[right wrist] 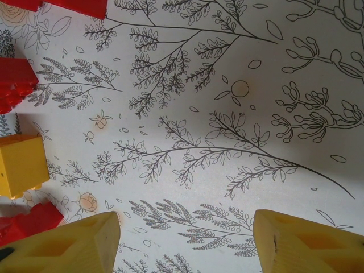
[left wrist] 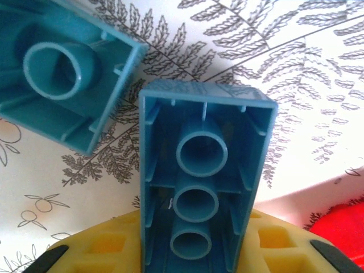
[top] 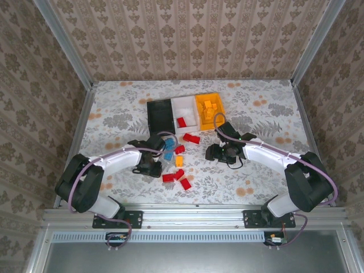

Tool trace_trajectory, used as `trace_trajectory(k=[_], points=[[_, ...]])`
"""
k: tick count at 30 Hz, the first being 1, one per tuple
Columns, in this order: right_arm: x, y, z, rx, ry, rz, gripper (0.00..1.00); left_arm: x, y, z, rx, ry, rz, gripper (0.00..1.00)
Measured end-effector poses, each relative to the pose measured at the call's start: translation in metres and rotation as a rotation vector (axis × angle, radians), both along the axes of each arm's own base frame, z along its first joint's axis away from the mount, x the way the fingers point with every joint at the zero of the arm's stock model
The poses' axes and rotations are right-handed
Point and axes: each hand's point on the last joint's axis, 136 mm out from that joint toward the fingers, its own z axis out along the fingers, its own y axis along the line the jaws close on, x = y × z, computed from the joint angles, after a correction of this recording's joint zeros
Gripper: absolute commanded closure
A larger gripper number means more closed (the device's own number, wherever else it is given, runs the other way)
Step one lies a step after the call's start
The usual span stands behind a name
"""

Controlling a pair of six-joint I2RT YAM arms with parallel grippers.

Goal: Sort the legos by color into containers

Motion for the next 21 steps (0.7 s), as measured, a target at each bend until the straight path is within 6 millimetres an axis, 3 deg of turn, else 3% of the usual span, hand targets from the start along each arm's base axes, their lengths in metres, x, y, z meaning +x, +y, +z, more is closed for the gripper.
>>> trace_trajectory(k=[5, 11, 16, 21], points=[[0.000, 0.000, -0.001, -0.001, 0.002, 0.000, 0.36, -0.002, -0.004, 0.018, -0.034, -0.029, -0.014, 0.70], [0.001, 0.001, -0.002, -0.001, 0.002, 0.000, 0.35, 0.011, -0.018, 0.068, -0.123, -0.122, -0.020, 0.70], [0.004, 0.002, -0.001, 0.006, -0.010, 0.000, 0.36, 0.039, -0.030, 0.111, -0.188, -0.213, -0.005, 0.70], [0.003, 0.002, -0.003, 0.005, -0.008, 0.000, 0.36, 0.084, -0.036, 0.134, -0.199, -0.269, 0.011, 0.70]])
